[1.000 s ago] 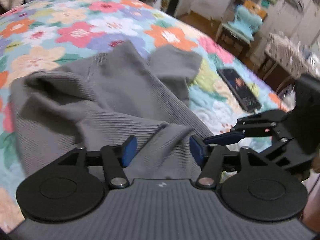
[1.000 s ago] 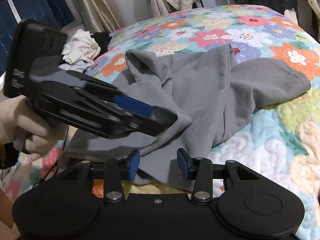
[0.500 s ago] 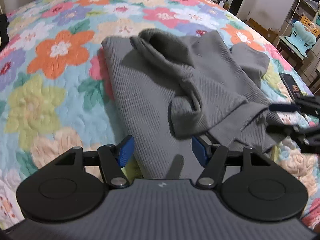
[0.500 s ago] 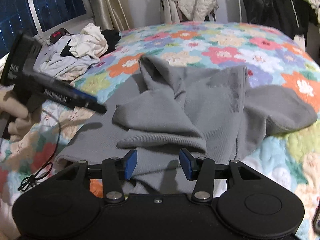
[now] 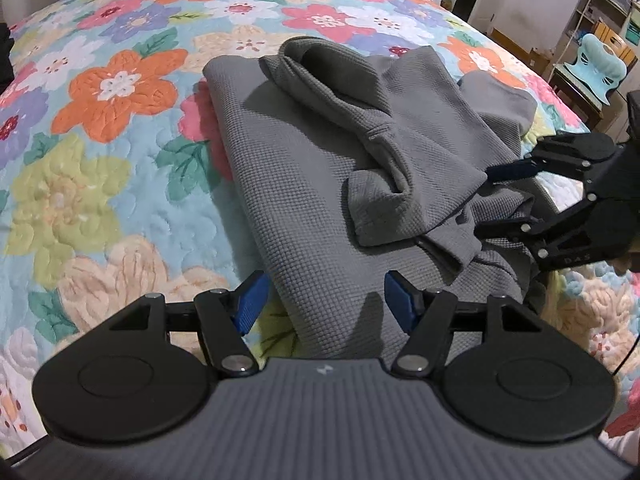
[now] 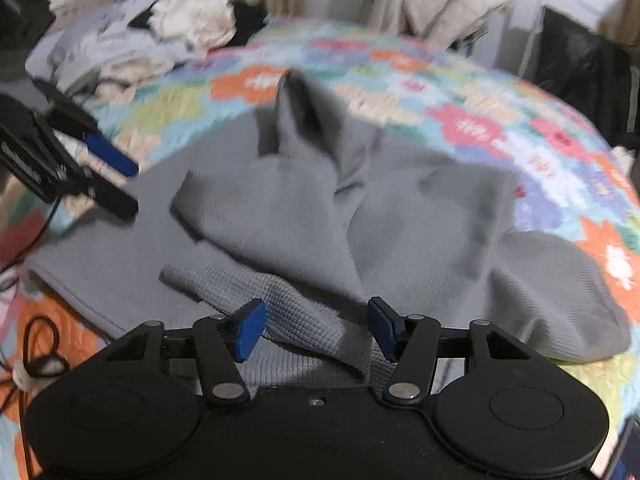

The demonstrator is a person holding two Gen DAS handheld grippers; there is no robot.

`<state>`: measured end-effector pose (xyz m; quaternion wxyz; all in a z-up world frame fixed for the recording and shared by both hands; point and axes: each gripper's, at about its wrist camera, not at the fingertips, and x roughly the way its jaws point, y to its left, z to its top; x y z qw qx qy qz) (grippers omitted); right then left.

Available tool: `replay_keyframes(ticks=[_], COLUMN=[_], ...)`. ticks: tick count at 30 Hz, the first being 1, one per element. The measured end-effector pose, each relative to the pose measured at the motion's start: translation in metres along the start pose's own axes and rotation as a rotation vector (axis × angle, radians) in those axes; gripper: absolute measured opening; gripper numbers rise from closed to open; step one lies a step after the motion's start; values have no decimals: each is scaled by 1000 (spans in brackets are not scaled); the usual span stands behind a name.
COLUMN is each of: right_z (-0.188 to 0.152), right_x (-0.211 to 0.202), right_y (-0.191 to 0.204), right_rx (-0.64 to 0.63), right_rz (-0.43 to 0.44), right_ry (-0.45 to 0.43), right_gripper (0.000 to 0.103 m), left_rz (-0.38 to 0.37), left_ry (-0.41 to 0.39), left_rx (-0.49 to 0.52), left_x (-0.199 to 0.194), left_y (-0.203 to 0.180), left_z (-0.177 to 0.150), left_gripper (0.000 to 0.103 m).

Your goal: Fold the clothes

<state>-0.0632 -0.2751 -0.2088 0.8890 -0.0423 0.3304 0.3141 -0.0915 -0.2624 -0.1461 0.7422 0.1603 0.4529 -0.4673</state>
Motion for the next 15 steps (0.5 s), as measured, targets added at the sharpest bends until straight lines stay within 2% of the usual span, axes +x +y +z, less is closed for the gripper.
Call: replay_keyframes(ticks=[6,8,11,12,14,15], right_z=[14,18,19,20,23,24], right_x=[19,29,43,46,44,42], right_y=[-10,-20,-32,-34,-25,-20], right_rx=[-26,44,180,208,182,154], right_rz=[17,72,158,184,202,193], right_ry=[-6,-5,0,-4,-19,-19], right_gripper=[67,73,71,58,48,35], left_rz=[-18,-27,-42,-50,-66,-74], left_ry=[-3,-3,-20,-33,-58,-71], left_rx=[-6,-11,-26,-38,-63,-76], left_x=[2,3,5,6,9,11], left_y=[-2,-3,1,5,13,16], left_z=[1,1,10,17,32,39], left_gripper=[64,64,64,64,64,64])
